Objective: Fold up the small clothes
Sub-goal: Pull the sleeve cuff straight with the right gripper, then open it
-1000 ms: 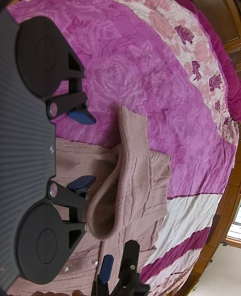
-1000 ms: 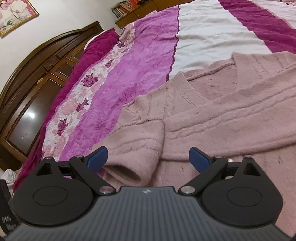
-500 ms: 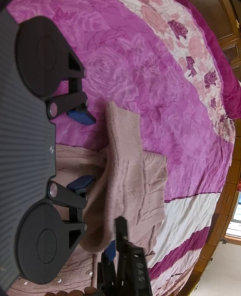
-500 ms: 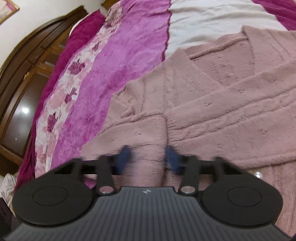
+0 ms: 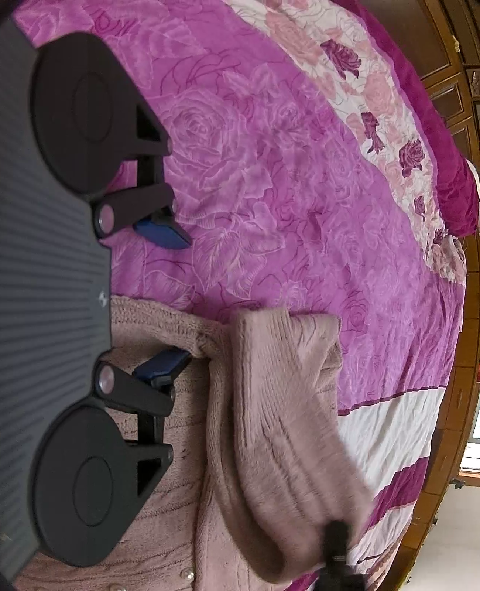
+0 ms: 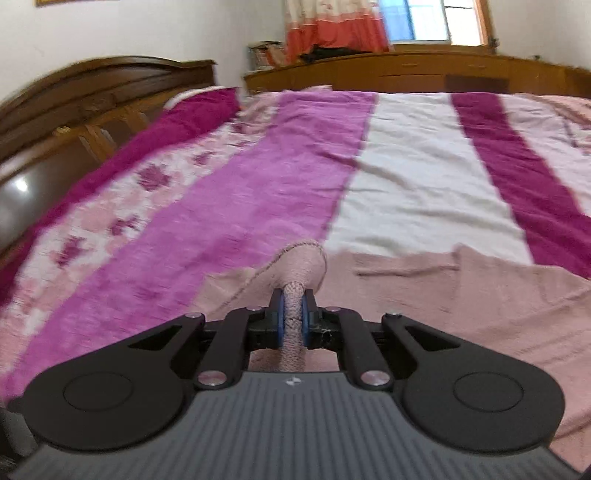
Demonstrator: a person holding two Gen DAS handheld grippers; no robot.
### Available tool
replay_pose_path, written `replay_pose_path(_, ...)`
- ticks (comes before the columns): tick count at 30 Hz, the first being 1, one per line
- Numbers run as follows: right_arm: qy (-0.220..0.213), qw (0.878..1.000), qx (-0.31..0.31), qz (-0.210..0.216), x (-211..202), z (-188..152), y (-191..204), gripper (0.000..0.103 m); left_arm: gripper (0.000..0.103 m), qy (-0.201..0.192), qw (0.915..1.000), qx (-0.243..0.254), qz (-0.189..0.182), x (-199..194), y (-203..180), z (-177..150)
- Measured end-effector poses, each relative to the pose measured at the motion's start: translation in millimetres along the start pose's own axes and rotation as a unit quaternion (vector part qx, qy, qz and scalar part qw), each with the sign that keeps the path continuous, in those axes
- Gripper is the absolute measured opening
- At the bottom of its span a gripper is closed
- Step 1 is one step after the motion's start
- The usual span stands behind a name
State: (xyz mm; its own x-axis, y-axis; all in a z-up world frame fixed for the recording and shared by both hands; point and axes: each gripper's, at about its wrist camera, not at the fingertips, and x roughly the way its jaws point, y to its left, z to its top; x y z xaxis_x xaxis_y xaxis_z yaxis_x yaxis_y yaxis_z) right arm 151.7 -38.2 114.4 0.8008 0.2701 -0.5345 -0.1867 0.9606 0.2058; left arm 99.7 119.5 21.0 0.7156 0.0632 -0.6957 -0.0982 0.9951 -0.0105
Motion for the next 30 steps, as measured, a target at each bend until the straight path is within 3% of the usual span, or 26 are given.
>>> replay_pose_path(4,0.033,0.998,0.019,-0.041,22,-23,-22,0.009,0.062,0.001,1.0000,-0.004,-0.003,0,2,0)
replay_pose_path(8,0.082,0.995,0.037,-0.043,43,-45,-42,0.010,0.062,0.006,1.0000,-0.003,-0.004,-2,2,2)
replay_pose_path(10,0.079,0.995,0.030,-0.044,44,-51,-40,0.011,0.062,0.009,0.9999,-0.001,-0.005,-4,2,3)
replay_pose_path(13,0.078,0.995,0.032,-0.050,38,-47,-36,0.028,0.062,0.014,0.9999,0.001,-0.009,-8,2,4)
replay_pose_path(16,0.044,0.997,0.027,-0.054,17,-41,-23,0.046,0.062,0.016,0.9998,-0.001,-0.015,-12,3,5)
replay_pose_path(18,0.021,0.999,0.012,-0.045,2,-39,-10,0.056,0.062,0.019,0.9997,-0.002,-0.015,-12,3,4)
replay_pose_path(21,0.008,1.000,-0.016,0.003,-11,-37,13,0.060,0.062,0.024,0.9996,-0.006,-0.014,-11,3,4)
replay_pose_path(24,0.023,0.997,-0.045,0.053,-10,-40,34,0.061,0.062,0.031,0.9995,0.000,-0.009,-9,1,3)
replay_pose_path(30,0.048,0.993,-0.084,0.073,6,-50,59,0.061,0.062,0.033,0.9994,0.005,-0.009,-8,1,1)
